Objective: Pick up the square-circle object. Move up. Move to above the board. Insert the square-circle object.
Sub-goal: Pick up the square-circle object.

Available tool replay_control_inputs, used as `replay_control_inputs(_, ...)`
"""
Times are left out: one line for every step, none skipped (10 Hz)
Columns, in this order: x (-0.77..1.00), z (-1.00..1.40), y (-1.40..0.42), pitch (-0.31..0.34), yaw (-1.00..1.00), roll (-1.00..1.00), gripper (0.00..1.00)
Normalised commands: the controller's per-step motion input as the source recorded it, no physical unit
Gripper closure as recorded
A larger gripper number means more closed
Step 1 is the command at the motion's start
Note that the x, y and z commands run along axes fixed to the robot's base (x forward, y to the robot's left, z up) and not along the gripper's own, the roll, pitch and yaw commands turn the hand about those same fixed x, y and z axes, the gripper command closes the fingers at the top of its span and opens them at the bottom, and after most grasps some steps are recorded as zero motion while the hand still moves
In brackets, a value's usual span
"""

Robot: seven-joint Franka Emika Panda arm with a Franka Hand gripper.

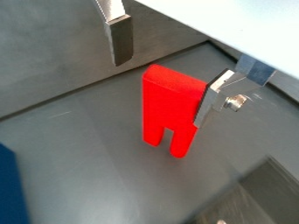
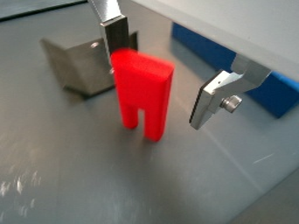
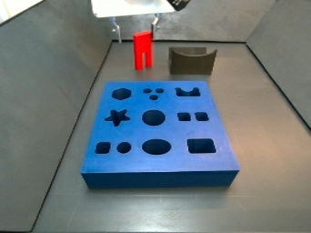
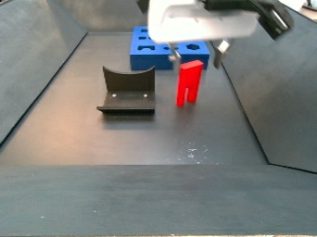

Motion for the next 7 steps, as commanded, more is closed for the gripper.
replay_control_inputs(-0.13,0.0,0.41,-0.126,0.53,-0.15,0.0)
replay_control_inputs(-0.14,0.0,0.09,-0.03,0.06,-0.01,0.0)
replay_control_inputs(0.0,-0.04,0.0,0.0,0.0,0.0,0.0)
replay_control_inputs(0.64,0.0,-0.14,0.016,0.0,0.0,0.0)
replay_control_inputs(0.69,-0.03,-0.11,0.033,0.0,0.01,0.0)
replay_control_inputs(0.56,-0.11,0.0,0.016,0.21,0.0,0.0)
replay_control_inputs(0.58,-0.19,0.11,0.029,0.37,-0.05,0.0)
